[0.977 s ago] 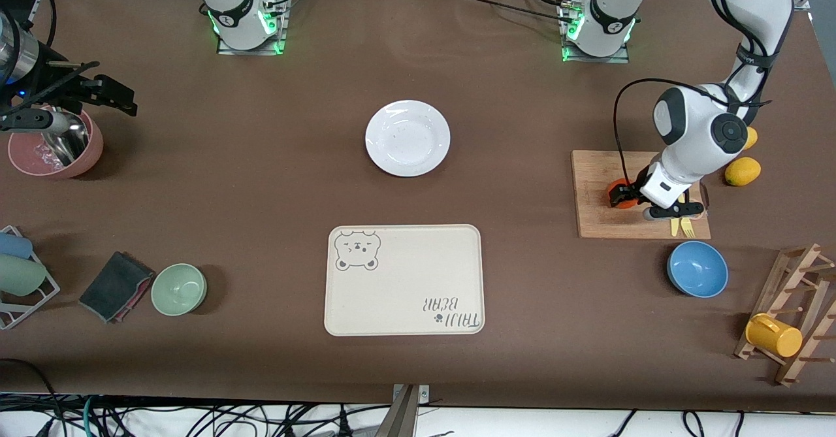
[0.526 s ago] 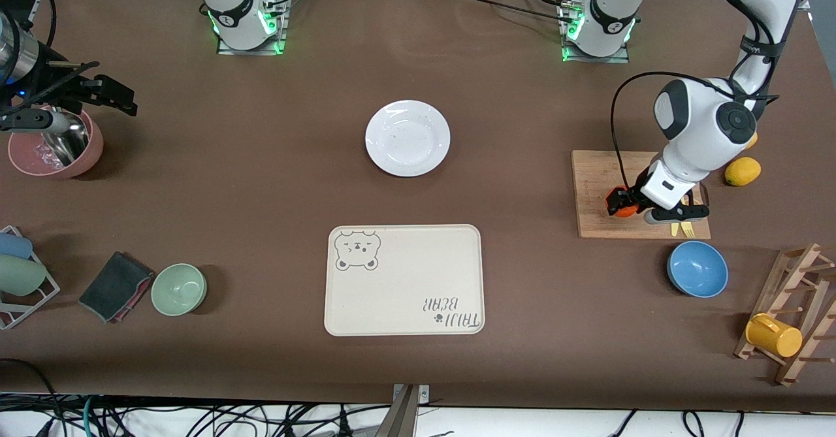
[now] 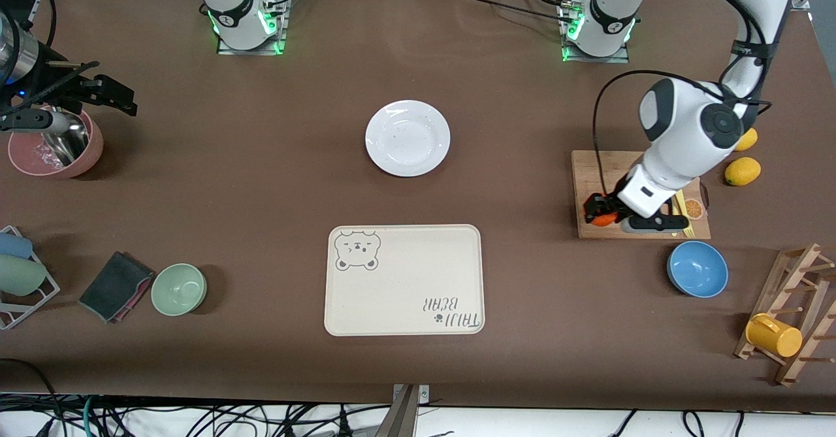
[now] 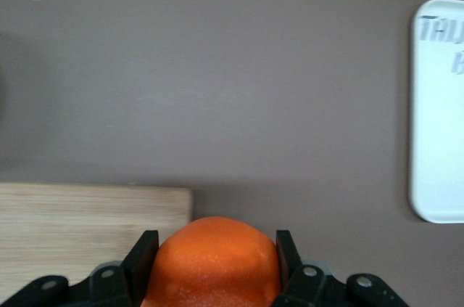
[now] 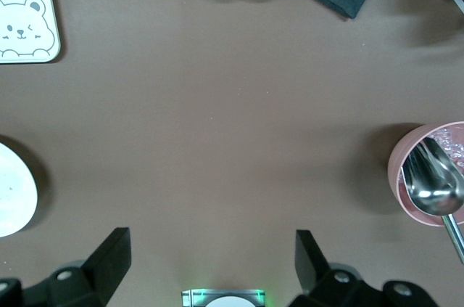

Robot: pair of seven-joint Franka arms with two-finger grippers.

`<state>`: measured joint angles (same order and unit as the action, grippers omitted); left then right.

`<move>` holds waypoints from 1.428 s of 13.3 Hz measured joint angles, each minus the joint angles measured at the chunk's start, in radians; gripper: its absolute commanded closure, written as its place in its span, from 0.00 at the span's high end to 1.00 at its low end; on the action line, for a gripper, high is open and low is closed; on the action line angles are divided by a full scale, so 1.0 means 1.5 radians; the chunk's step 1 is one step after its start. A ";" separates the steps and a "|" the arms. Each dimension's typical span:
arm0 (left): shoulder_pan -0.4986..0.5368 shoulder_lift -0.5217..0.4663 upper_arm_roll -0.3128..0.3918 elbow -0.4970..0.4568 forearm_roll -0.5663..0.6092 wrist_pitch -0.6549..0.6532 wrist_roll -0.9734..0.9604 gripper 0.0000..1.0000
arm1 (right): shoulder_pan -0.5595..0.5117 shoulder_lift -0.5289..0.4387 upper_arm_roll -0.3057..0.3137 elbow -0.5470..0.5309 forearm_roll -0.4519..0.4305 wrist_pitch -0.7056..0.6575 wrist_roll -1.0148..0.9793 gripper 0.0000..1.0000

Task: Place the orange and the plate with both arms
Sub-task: 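Carry the orange with the left gripper over the white plate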

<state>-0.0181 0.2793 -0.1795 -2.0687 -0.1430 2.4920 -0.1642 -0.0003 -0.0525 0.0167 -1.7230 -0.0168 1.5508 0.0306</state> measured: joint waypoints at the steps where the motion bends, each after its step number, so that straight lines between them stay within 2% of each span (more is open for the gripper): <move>1: -0.005 0.008 -0.016 0.016 0.000 -0.007 -0.021 0.00 | 0.000 0.000 0.000 0.000 0.000 0.000 0.000 1.00; 6: -0.049 0.032 -0.103 0.058 0.006 -0.018 -0.119 0.00 | 0.000 0.000 -0.001 0.000 0.000 -0.003 0.000 1.00; 10: -0.069 0.035 -0.159 0.061 0.098 -0.029 -0.224 0.00 | 0.000 0.000 -0.001 0.000 0.000 -0.003 0.000 1.00; 13: -0.096 0.035 -0.191 0.065 0.105 -0.055 -0.259 0.00 | 0.000 0.000 -0.002 0.000 0.000 -0.003 0.000 1.00; 19: -0.186 0.050 -0.248 0.064 0.172 -0.083 -0.393 0.00 | 0.000 0.000 -0.006 0.000 0.000 -0.003 0.000 1.00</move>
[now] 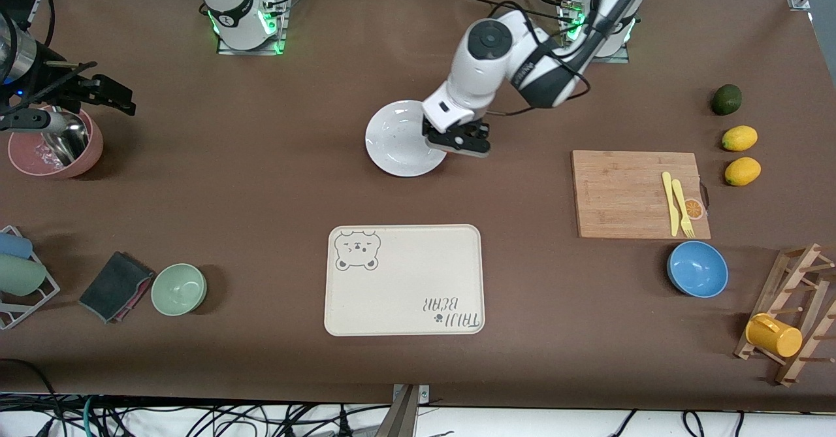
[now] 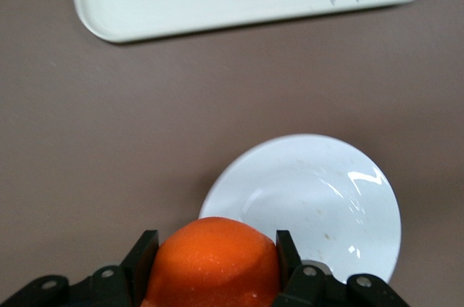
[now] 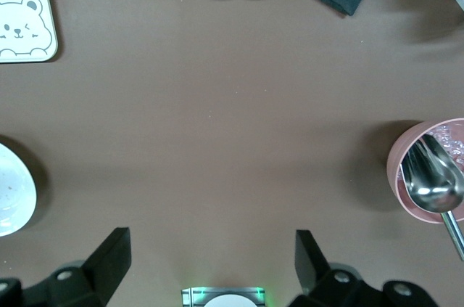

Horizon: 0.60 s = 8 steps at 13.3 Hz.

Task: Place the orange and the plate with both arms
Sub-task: 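Carry the orange with the left gripper over the white plate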

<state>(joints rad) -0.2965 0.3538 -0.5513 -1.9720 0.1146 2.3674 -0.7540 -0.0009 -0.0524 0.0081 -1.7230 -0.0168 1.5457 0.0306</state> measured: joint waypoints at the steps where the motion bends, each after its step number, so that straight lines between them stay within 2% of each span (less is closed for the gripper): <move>1: -0.021 0.010 -0.003 0.000 0.001 0.000 -0.021 0.00 | 0.000 0.000 -0.003 0.000 0.000 0.000 0.000 1.00; 3: -0.055 0.034 -0.005 0.005 0.007 0.000 -0.048 0.00 | 0.000 0.000 -0.007 0.000 0.000 -0.001 0.000 1.00; 8: -0.086 0.134 -0.005 0.056 0.111 0.004 -0.164 0.03 | -0.001 0.006 -0.028 -0.003 0.017 -0.011 -0.001 1.00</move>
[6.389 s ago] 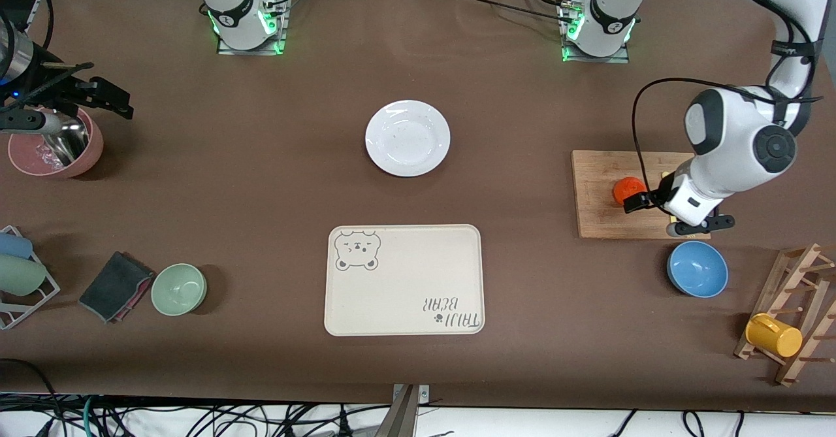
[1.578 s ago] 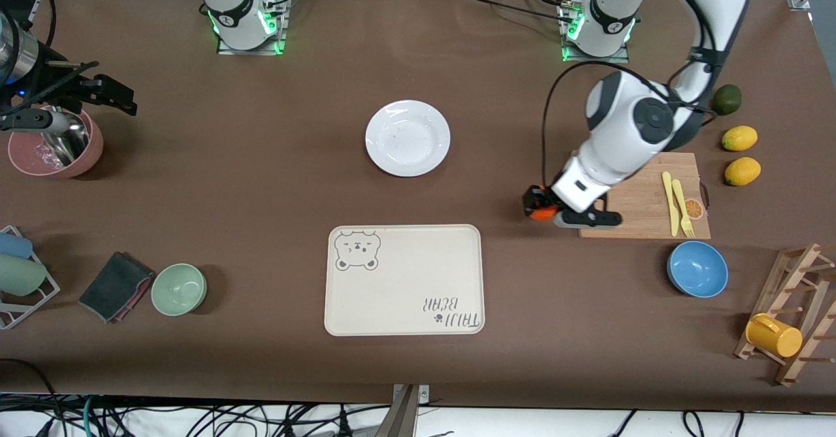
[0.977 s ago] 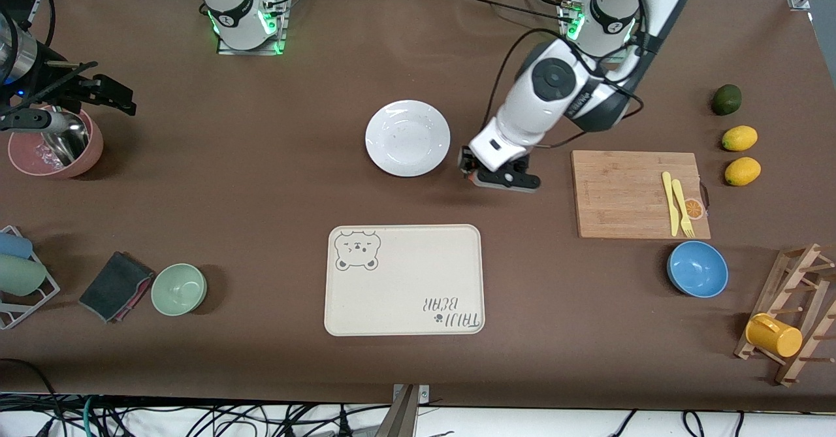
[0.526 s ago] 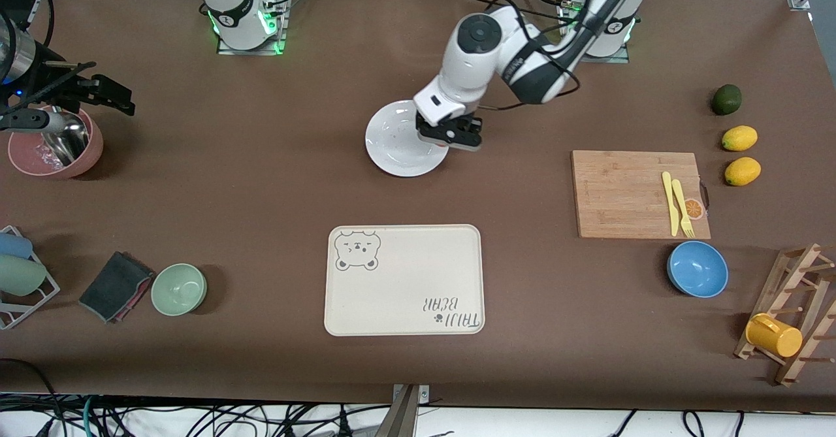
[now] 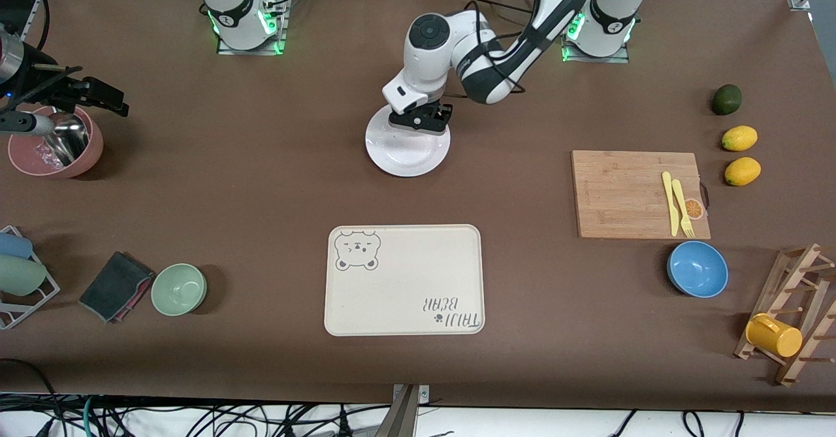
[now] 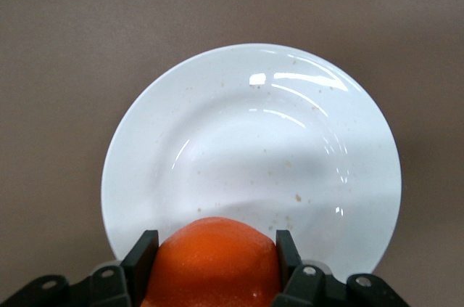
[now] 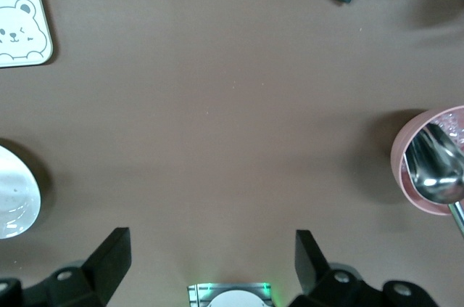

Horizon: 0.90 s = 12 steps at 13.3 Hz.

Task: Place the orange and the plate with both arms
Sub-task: 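Carry the orange with the left gripper over the white plate, then release the orange onto the plate while the right gripper reaches toward it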

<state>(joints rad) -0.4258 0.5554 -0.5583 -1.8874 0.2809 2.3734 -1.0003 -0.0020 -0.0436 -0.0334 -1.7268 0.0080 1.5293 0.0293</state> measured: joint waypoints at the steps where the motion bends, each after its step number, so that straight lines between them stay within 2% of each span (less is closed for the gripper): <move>1: -0.002 0.026 0.000 0.021 0.012 0.001 -0.009 0.08 | 0.000 0.001 -0.001 -0.001 0.000 -0.003 0.000 1.00; 2: -0.004 0.048 0.001 0.042 0.020 0.002 -0.012 0.15 | 0.000 0.002 -0.001 -0.001 0.001 -0.005 0.000 1.00; 4: -0.006 0.079 0.006 0.075 0.021 0.002 -0.014 0.59 | 0.001 0.010 0.000 -0.001 0.002 -0.009 -0.001 1.00; 5: -0.006 0.089 0.009 0.084 0.021 0.002 -0.019 1.00 | 0.002 0.017 0.000 -0.001 0.002 -0.014 -0.001 1.00; 12: -0.006 0.098 0.012 0.098 0.049 0.002 -0.060 1.00 | 0.004 0.050 0.005 0.005 0.013 -0.021 -0.002 1.00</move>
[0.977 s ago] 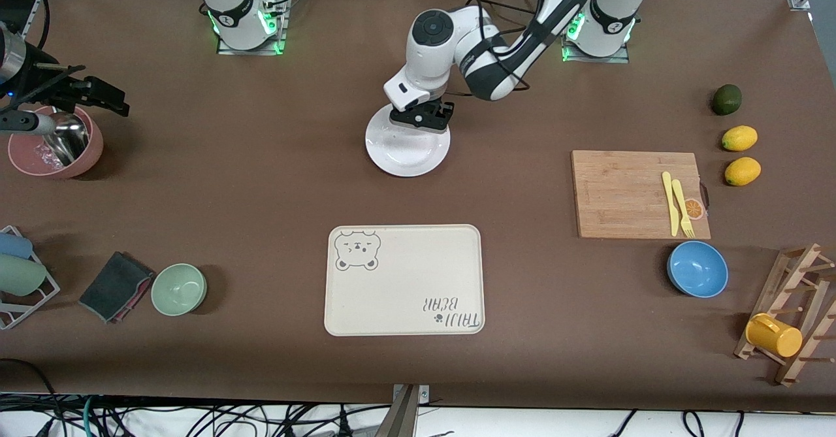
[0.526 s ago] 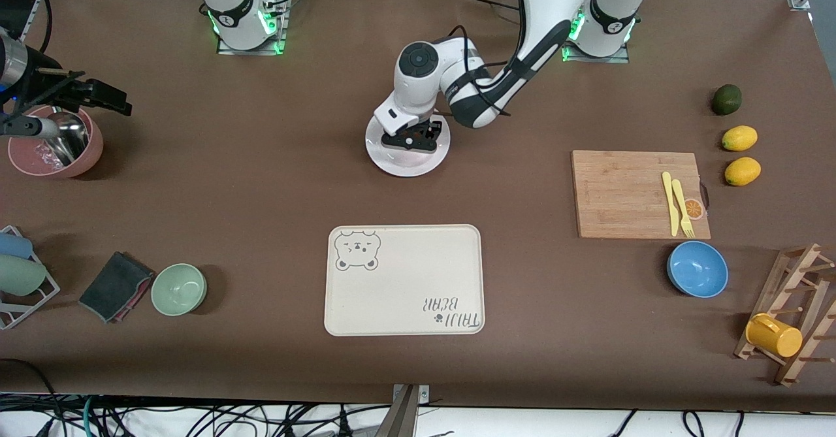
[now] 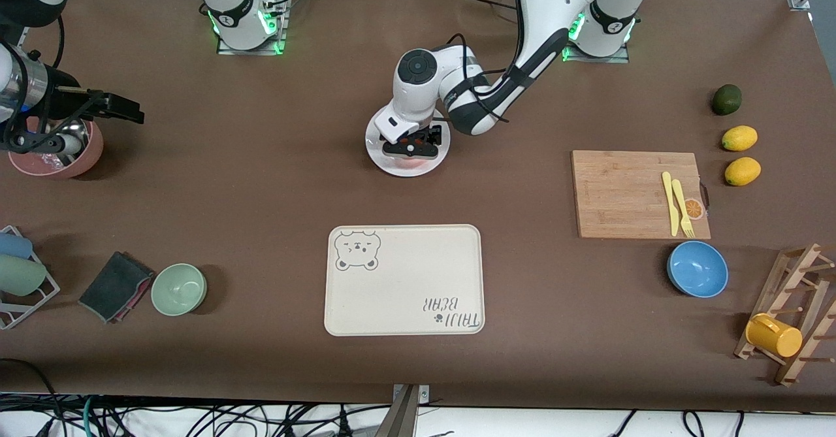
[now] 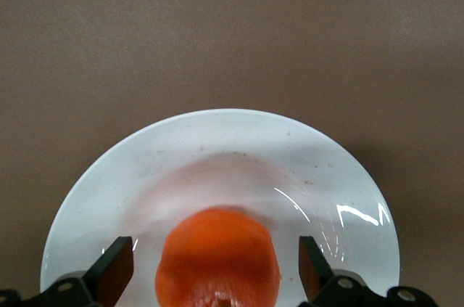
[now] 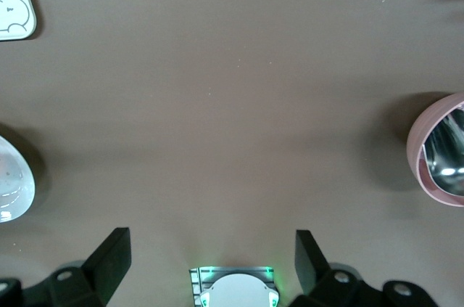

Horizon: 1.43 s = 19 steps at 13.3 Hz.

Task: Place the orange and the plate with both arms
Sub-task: 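Release the orange onto the plate while the right gripper reaches toward it, then grasp the white plate rim with the right gripper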

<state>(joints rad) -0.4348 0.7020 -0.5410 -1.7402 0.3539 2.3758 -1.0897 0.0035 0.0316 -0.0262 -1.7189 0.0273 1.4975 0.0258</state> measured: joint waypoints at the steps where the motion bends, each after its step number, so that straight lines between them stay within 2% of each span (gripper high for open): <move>1: 0.001 -0.003 0.003 0.006 0.000 0.000 -0.001 1.00 | 0.001 0.004 0.001 0.000 0.016 -0.011 -0.001 1.00; 4: 0.041 -0.048 0.014 0.018 0.000 -0.002 -0.001 1.00 | 0.004 0.013 0.007 -0.017 0.072 -0.026 -0.001 1.00; 7: 0.113 -0.119 0.028 0.017 0.000 -0.032 0.006 1.00 | 0.007 0.018 0.009 -0.071 0.162 -0.012 -0.001 1.00; 9: 0.148 -0.170 0.061 0.018 -0.014 -0.083 0.046 1.00 | 0.008 0.021 0.010 -0.118 0.228 0.016 -0.001 1.00; 11: 0.180 -0.225 0.107 0.018 -0.087 -0.126 0.151 1.00 | 0.008 0.028 0.013 -0.167 0.304 0.056 -0.005 1.00; 12: 0.190 -0.252 0.146 0.018 -0.128 -0.150 0.220 1.00 | 0.008 0.031 0.021 -0.196 0.338 0.090 -0.018 1.00; 14: 0.222 -0.300 0.212 0.022 -0.192 -0.197 0.323 1.00 | 0.009 0.036 0.059 -0.263 0.394 0.189 -0.056 1.00; 15: 0.245 -0.319 0.225 0.030 -0.201 -0.234 0.347 1.00 | 0.009 0.038 0.086 -0.300 0.420 0.251 -0.079 1.00; 17: 0.280 -0.347 0.228 0.064 -0.202 -0.329 0.358 1.00 | 0.011 0.045 0.149 -0.365 0.486 0.365 -0.123 1.00; 19: 0.304 -0.378 0.228 0.091 -0.203 -0.404 0.367 1.00 | 0.014 0.069 0.200 -0.396 0.557 0.435 -0.171 1.00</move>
<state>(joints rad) 0.0218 0.1348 -0.1985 -1.6038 0.0487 1.7701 -0.5396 0.0246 0.1351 0.2742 -2.3129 0.8626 2.1494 -0.2313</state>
